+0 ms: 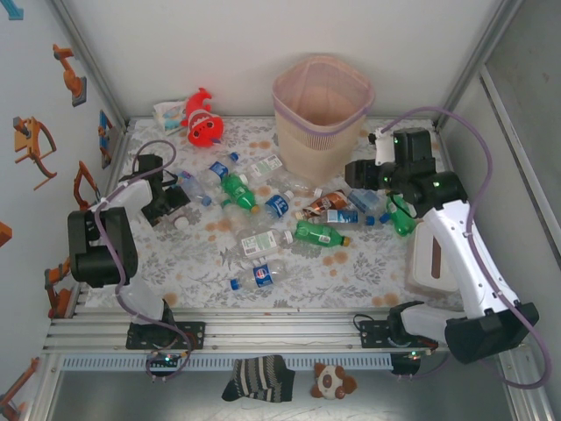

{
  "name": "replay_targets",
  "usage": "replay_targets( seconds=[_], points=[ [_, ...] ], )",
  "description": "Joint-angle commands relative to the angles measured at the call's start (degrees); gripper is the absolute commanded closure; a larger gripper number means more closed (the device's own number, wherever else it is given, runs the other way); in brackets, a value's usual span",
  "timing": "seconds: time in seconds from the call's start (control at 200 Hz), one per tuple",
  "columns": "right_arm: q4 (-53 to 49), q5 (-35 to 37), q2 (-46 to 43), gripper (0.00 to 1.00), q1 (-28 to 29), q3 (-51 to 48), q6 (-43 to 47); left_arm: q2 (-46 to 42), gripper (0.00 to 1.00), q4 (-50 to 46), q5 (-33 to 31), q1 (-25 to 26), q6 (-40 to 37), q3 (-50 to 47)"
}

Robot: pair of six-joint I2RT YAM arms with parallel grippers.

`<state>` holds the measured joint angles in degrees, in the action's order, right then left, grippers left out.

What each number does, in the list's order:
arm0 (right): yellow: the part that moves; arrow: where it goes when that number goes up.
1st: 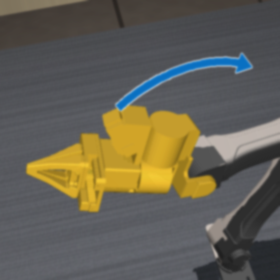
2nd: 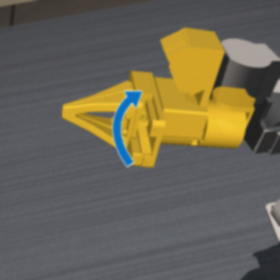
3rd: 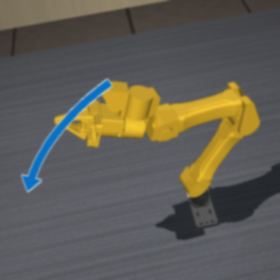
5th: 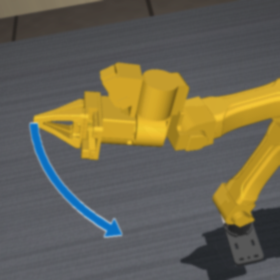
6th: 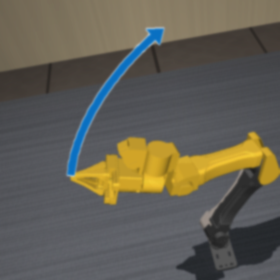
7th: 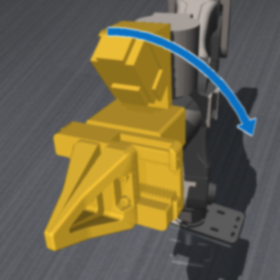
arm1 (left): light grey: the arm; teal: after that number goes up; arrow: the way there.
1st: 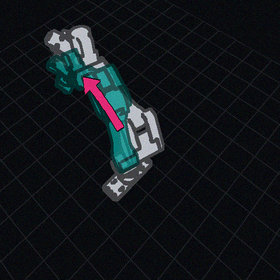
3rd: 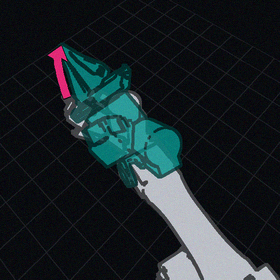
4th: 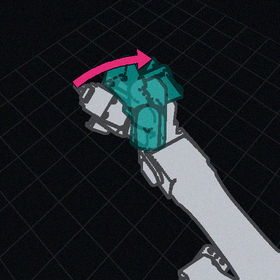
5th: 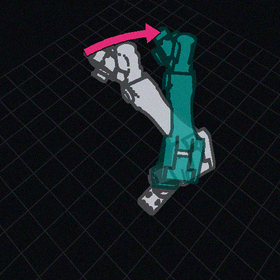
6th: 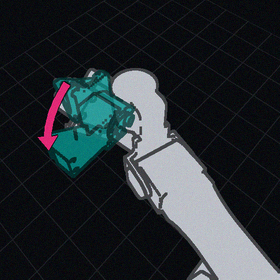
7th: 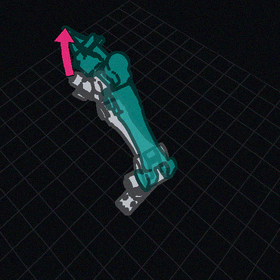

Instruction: Put the plastic bottles in the bin

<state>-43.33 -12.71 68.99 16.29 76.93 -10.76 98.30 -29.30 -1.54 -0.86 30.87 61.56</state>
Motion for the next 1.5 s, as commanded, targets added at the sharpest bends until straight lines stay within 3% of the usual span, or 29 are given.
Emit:
replay_targets(
  seconds=[0.0,0.411,1.052,1.237,1.492],
  points=[
    [-1.1,0.7,-1.3,0.36,-0.3,0.1,-1.0,1.2,0.18,0.5,1.2,-0.7,0.4,1.6],
    [-1.4,0.3,-2.6,0.36,-0.3,-0.3,-1.4,1.6,0.24,1.9,1.4,-1.7,-0.8,0.4],
    [-0.6,-1.4,-2.3,0.36,-0.2,0.5,-1.4,-11.8,0.36,0.5,2.3,-2.3,-3.3,-4.5],
    [0.5,-4.2,-2.1,0.36,-0.3,0.4,-2.6,-18.9,0.39,4.7,9.9,-2.1,-7.7,-7.5],
    [3.3,-9.4,-1.0,0.36,-0.1,1.3,-4.9,-30.1,0.42,11.9,25.5,0.0,-16.6,-11.4]
  ],
)
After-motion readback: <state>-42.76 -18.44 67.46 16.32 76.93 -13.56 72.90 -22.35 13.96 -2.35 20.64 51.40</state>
